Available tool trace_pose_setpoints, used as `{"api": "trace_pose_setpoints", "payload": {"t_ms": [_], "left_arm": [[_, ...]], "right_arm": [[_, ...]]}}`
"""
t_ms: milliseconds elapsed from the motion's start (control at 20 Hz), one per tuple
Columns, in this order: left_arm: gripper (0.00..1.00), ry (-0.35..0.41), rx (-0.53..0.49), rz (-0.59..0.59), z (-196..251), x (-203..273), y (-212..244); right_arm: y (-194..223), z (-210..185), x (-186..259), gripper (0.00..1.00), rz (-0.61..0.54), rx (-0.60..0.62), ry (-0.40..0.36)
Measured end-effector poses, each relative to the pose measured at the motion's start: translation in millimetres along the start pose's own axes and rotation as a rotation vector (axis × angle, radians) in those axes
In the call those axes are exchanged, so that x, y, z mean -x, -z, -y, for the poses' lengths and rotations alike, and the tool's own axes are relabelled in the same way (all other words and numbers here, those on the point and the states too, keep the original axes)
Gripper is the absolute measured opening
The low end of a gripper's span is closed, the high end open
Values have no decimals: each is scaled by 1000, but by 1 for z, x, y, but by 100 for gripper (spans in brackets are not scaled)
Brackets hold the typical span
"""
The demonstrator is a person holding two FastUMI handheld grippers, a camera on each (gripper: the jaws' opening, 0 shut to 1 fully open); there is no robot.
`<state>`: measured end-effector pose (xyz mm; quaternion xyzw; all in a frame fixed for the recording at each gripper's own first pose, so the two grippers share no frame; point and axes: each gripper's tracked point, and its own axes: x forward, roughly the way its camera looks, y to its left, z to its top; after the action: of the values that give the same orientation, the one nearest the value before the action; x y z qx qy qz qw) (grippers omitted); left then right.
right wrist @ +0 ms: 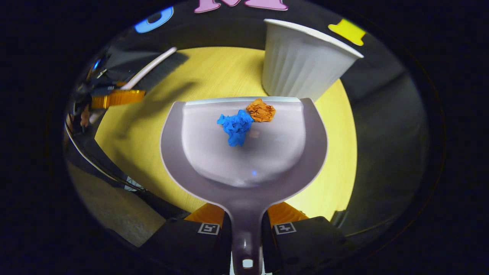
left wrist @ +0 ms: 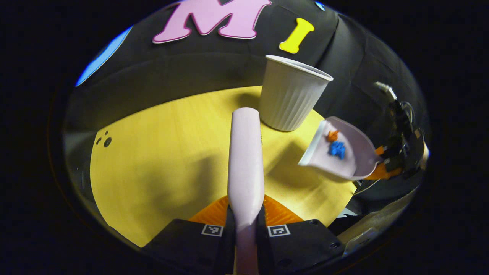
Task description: Pick up the small broom and dustpan from the desktop, sweep the trash into the dustpan with the broom, and then empty the trash into the garbage bin.
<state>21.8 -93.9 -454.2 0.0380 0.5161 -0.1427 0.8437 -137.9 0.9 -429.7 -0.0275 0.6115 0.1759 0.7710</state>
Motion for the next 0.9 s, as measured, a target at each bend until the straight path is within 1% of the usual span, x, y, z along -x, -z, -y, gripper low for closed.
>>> {"api": "trace_pose_setpoints", "payload": {"t_ms": [100, 200, 250, 300, 450, 600, 650, 700, 800, 900], "left_arm": [[28, -6, 17, 2, -18, 19, 19], [28, -3, 28, 2, -32, 29, 35], [28, 3, 32, 1, -36, 32, 40], [28, 9, 33, 2, -40, 34, 45], [28, 21, 18, 10, -49, 40, 54], [28, 16, 10, 18, -58, 49, 61], [28, 21, 17, 22, -60, 49, 61], [28, 28, 25, 23, -62, 49, 64], [28, 32, 32, 21, -69, 49, 67], [28, 32, 27, 26, -74, 49, 67]], "right_arm": [[-2, -6, 14, 37, 5, -46, 11], [-8, -7, 19, 37, 22, -81, 26], [-13, -5, 20, 41, 35, -92, 38], [-17, 0, 25, 37, 46, -102, 56], [-36, 21, 34, 37, 68, -123, 127], [-55, 41, 41, 37, 73, -130, 201], [-61, 48, 41, 41, 75, -134, 216], [-66, 55, 40, 37, 68, -141, 229], [-78, 72, 37, 37, 42, -134, 272], [-83, 85, 38, 37, 9, -101, 311]]}}
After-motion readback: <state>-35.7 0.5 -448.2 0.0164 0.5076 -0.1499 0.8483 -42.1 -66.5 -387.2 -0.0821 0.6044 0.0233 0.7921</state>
